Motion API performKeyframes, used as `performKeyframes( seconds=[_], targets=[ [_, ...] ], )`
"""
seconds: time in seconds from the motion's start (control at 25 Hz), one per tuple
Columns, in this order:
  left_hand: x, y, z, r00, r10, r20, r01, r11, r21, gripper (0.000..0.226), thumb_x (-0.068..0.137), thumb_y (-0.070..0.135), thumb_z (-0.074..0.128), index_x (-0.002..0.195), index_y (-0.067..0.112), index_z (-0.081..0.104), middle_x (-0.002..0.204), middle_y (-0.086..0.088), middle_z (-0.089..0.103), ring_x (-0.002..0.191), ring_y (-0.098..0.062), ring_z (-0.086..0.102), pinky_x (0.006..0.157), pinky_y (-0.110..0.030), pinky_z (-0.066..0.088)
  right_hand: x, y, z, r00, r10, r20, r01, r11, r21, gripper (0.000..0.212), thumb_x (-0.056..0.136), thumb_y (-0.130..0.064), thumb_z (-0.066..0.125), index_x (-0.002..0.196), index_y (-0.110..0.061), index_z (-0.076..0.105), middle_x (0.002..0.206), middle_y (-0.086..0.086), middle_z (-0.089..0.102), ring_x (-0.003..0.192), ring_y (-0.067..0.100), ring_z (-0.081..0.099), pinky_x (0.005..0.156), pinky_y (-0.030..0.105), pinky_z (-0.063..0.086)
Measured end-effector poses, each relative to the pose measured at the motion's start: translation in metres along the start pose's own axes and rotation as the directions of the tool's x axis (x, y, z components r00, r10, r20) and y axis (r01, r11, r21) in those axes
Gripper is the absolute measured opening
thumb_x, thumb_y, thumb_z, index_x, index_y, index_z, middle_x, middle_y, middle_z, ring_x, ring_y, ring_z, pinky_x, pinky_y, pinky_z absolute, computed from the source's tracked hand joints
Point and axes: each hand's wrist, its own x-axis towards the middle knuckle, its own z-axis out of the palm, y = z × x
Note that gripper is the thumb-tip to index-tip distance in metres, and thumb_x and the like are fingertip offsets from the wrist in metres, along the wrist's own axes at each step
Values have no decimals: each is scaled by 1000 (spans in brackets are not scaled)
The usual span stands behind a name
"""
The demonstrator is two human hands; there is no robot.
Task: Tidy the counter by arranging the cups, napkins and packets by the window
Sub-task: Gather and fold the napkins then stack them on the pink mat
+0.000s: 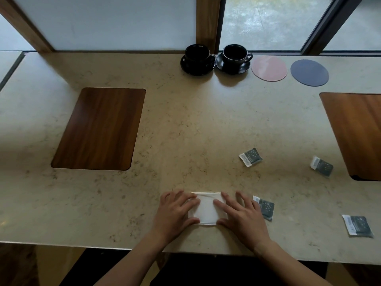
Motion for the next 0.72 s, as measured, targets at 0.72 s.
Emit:
performKeyframes(
  seconds=[0.72],
  targets=[
    [37,3,-16,975,-216,57,218,975,-31,35,91,42,52,123,29,55,126,2,51,117,-17,44,96,-33,35,32,-15,-21,989,130,-76,-115,978,176,40,93,-39,51,132,-30,48,136,-5,49,119,20,43,98,34,38]
  ],
)
